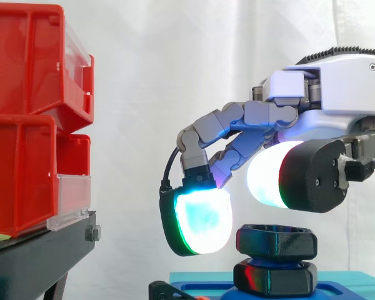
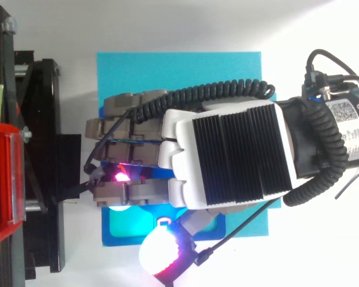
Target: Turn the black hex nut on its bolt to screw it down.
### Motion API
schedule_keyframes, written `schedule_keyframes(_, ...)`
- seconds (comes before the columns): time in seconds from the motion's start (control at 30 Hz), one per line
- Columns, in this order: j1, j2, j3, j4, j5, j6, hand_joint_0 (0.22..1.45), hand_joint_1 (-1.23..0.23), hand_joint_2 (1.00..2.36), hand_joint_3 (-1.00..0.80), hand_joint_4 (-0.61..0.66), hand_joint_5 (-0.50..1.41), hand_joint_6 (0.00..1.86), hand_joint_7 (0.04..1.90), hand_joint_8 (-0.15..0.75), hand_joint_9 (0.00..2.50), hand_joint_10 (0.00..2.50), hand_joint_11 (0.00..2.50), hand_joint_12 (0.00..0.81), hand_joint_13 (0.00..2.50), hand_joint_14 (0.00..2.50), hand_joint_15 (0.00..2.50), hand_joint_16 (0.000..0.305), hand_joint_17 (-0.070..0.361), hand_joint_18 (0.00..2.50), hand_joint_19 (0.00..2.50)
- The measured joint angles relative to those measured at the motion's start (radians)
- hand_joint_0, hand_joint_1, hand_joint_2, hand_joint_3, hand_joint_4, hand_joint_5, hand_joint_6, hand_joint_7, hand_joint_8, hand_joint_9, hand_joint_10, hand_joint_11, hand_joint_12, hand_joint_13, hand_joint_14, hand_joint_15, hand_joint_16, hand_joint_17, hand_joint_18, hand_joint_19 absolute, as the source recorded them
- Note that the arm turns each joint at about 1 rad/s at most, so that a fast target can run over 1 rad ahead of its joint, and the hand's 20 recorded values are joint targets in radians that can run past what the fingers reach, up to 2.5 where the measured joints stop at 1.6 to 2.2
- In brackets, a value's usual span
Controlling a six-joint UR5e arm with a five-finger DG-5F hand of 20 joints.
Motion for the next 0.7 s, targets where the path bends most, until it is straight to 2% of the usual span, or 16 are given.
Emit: schedule_keyframes(0.7, 0.007, 0.000, 0.000, 0.004, -0.002, 0.000, 0.54, -0.34, 1.00, -0.50, 0.23, -0.04, 0.64, 1.20, 0.308, 0.77, 0.00, 0.19, 0.323, 0.69, 0.00, 0.12, 0.042, 0.094, 0.63, 0.26)
